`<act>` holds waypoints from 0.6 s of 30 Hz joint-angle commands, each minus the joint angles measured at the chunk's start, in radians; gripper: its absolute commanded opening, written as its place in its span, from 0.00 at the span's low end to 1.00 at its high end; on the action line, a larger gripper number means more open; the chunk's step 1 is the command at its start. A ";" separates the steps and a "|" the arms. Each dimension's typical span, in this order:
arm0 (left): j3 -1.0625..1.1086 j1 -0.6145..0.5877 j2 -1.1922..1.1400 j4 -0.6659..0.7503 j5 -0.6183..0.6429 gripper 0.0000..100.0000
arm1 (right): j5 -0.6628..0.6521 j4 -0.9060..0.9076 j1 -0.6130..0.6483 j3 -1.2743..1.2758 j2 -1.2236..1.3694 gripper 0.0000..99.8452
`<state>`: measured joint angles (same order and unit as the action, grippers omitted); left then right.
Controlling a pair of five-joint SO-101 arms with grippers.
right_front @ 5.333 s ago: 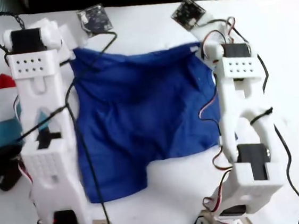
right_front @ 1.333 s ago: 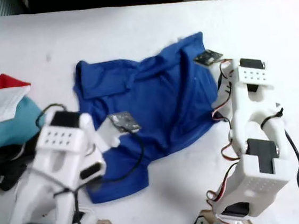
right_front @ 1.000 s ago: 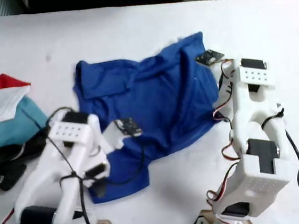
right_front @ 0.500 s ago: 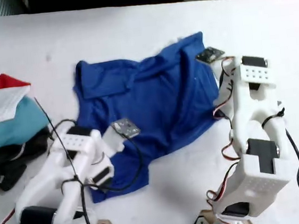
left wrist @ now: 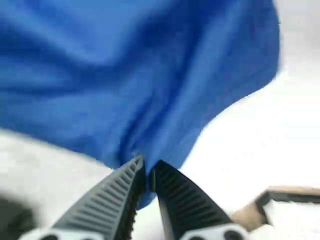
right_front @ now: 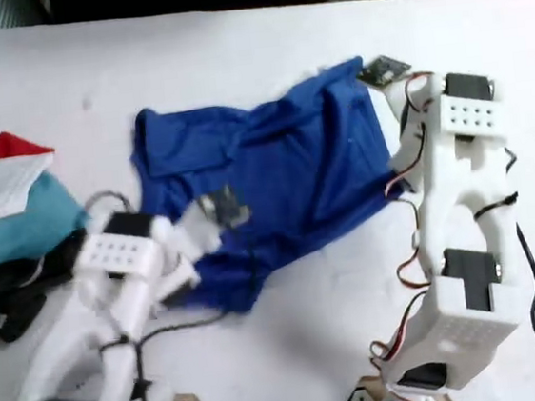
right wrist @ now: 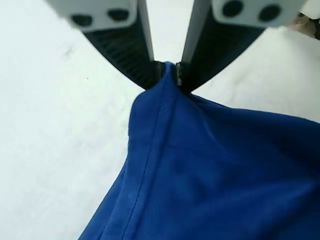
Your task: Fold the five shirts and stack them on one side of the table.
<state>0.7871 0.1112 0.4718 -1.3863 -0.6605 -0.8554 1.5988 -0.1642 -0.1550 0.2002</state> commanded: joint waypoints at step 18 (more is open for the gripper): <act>-0.953 -0.176 0.203 -0.081 0.015 0.02 | 0.000 0.117 0.018 -0.204 -0.526 0.02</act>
<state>-0.0230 -0.0514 0.6498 -1.4707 -0.6559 -0.8554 1.7093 -0.1504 -0.3161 -0.2079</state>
